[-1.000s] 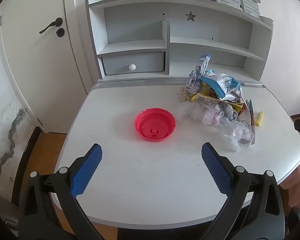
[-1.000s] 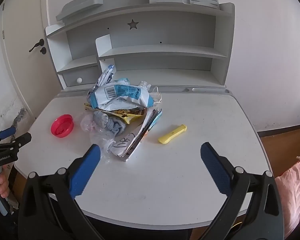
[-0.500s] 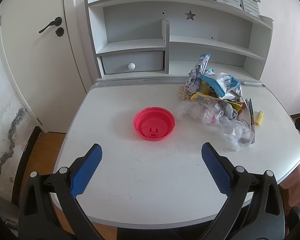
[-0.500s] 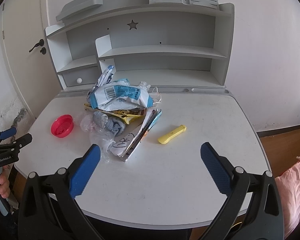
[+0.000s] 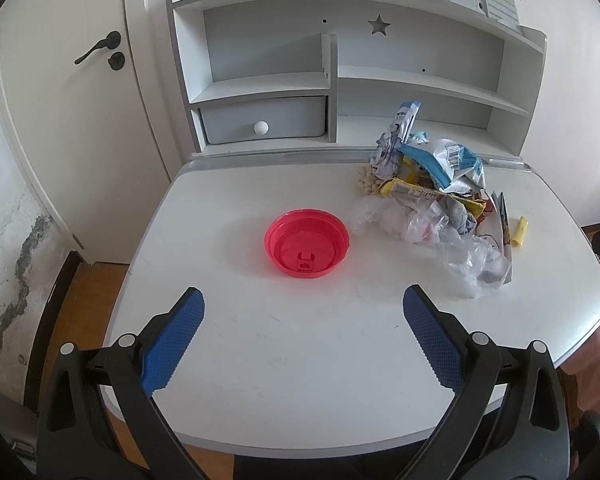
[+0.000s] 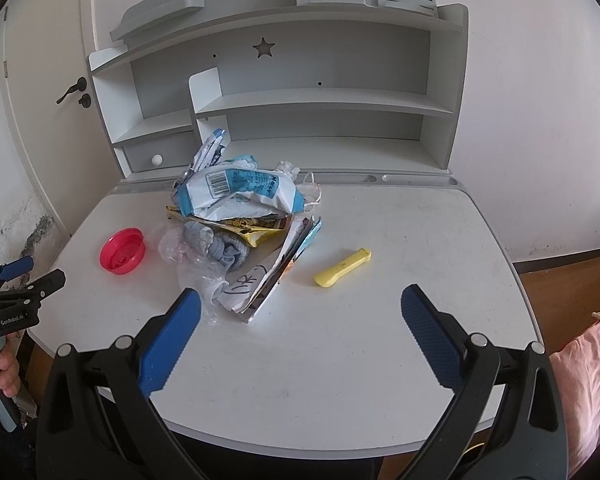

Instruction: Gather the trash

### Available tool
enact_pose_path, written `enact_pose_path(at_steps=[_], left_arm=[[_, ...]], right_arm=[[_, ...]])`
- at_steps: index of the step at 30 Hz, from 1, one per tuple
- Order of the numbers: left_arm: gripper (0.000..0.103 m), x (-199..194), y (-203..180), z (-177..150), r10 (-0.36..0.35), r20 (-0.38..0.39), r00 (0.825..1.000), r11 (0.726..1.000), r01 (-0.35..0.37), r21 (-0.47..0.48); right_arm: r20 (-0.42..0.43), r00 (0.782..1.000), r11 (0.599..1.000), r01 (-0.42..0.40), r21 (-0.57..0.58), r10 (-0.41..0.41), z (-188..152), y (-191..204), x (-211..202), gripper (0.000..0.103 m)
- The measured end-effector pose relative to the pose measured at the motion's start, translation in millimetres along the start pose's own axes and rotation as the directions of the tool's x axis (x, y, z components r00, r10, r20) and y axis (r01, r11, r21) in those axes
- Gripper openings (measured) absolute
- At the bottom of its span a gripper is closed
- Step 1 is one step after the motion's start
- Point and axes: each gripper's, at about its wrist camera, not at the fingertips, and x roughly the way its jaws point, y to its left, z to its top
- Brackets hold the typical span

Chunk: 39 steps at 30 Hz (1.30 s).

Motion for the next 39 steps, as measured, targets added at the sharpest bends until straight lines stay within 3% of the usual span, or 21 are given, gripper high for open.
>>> enact_pose_path(at_steps=[39], left_arm=[[0.097, 10.1, 4.0, -2.9, 0.006, -0.022, 1.0, 1.0, -0.006, -0.005]], right_arm=[[-0.004, 1.0, 1.0, -0.009, -0.005, 0.009, 0.4, -1.9, 0.6, 0.097]])
